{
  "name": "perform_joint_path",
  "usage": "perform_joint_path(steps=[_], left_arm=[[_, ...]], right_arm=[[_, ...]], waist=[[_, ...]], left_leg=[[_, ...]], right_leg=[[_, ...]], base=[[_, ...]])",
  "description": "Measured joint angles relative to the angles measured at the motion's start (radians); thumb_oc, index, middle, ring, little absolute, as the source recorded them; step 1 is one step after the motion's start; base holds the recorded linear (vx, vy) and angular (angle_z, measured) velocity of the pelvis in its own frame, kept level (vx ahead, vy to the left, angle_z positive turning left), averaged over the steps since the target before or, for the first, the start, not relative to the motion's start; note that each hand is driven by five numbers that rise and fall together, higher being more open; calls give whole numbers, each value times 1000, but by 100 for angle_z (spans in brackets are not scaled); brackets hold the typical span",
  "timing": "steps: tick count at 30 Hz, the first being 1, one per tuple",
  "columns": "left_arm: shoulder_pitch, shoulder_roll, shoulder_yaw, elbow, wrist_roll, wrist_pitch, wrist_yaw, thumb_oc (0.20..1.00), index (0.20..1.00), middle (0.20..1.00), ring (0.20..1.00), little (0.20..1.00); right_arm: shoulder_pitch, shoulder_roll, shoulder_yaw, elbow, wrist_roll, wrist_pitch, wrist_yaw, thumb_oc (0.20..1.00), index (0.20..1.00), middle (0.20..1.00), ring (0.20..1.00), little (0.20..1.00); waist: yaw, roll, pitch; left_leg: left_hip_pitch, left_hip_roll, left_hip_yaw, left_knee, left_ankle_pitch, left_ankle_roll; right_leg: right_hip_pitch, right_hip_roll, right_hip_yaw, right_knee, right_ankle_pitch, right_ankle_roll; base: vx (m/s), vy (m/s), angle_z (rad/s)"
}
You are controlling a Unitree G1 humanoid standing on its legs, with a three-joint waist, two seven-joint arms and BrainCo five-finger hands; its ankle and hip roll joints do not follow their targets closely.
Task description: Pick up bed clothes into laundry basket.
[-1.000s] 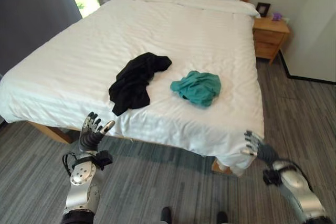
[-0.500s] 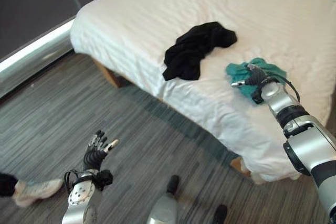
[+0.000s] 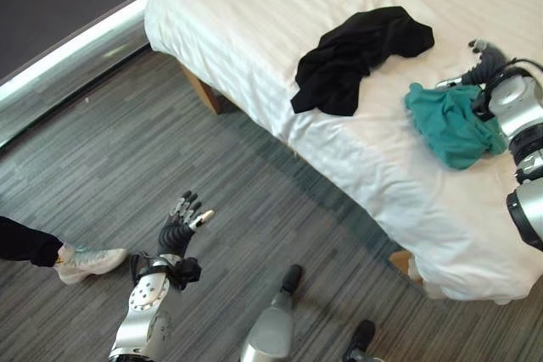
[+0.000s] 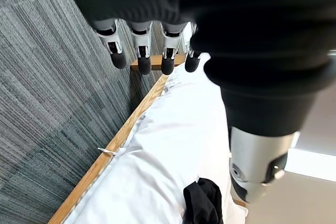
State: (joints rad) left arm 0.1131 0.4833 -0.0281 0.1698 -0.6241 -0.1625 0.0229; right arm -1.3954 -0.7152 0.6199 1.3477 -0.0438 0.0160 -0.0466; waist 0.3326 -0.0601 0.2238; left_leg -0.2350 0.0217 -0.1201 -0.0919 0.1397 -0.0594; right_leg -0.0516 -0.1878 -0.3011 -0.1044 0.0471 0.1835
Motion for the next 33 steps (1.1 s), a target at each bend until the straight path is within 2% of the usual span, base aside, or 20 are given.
perform_joint_path(steps=[5,8,15,17,21,22,23,27,30,31,32,33], left_arm=[[18,2,-3,1,0,0,0,1000,1000,1000,1000,1000],[34,29,-2,-2,-1,-1,-1,1000,1000,1000,1000,1000],[105,38,35,-3,-3,-1,6,1000,1000,1000,1000,1000],[132,37,39,-1,-3,0,6,1000,1000,1000,1000,1000],[129,19,40,3,-3,0,4,1000,1000,1000,1000,1000],[119,19,40,2,-3,0,4,1000,1000,1000,1000,1000],[103,19,39,3,-3,0,5,1000,1000,1000,1000,1000],[25,19,35,2,-3,-1,10,1000,1000,1000,1000,1000],[-9,19,37,-1,-2,-2,17,1000,1000,1000,1000,1000],[-8,22,54,-11,1,-2,30,1000,1000,1000,1000,1000],[1,34,84,-22,9,-1,53,1000,1000,1000,1000,1000],[1,37,115,-30,13,-1,63,1000,1000,1000,1000,1000]], right_arm=[[5,-7,25,8,-43,2,-1,1000,1000,1000,1000,1000],[24,-20,-1,13,-58,0,-10,1000,1000,1000,1000,1000],[48,-142,41,124,-183,31,-15,1000,1000,1000,1000,1000],[48,-164,137,120,-280,33,-10,1000,1000,1000,1000,1000],[42,-194,174,78,-392,28,-3,1000,1000,1000,1000,1000],[41,-199,179,64,-395,28,3,313,313,313,313,313],[41,-199,173,54,-405,27,6,200,200,200,200,200],[41,-199,174,15,-417,27,10,200,200,200,200,200],[57,-189,146,-97,-386,41,9,200,200,200,200,200],[143,-204,101,-344,-354,87,-4,200,200,200,200,200],[301,-218,-5,-774,-292,89,-9,200,200,200,200,200],[410,-200,-73,-1070,-255,73,-14,200,200,200,200,200]], waist=[[1,1,0],[11,6,3],[57,66,45],[56,72,52],[56,56,70],[56,51,73],[55,49,74],[53,47,75],[36,47,76],[7,37,81],[-26,25,88],[-42,24,97]], left_leg=[[-23,-2,-7,0,6,3],[-38,-7,-20,0,12,4],[-154,-10,-56,1,41,0],[-190,-9,-60,5,42,-1],[-219,-9,-57,6,42,-2],[-219,-8,-56,6,42,-2],[-220,-7,-57,6,41,-2],[-217,-5,-57,6,41,-2],[-213,-4,-56,7,41,-3],[-203,-3,-49,5,41,-3],[-195,0,-32,6,39,-6],[-190,3,-22,6,39,-6]], right_leg=[[-14,0,-16,0,-1,1],[-24,-3,-24,-1,-5,6],[-117,3,-61,4,-1,5],[-149,5,-67,4,1,6],[-179,5,-65,4,1,7],[-179,6,-65,4,0,8],[-180,7,-65,4,0,8],[-177,9,-65,4,1,7],[-173,10,-63,4,2,5],[-169,9,-54,3,4,4],[-169,10,-38,4,5,3],[-171,11,-27,4,7,2]], base=[[-3,-17,6],[-54,-37,12],[-62,-39,14],[-37,8,4],[-4,3,1],[0,0,0],[0,0,0],[0,0,0],[8,70,-2],[12,74,-19],[-1,60,-29],[15,36,-34]])
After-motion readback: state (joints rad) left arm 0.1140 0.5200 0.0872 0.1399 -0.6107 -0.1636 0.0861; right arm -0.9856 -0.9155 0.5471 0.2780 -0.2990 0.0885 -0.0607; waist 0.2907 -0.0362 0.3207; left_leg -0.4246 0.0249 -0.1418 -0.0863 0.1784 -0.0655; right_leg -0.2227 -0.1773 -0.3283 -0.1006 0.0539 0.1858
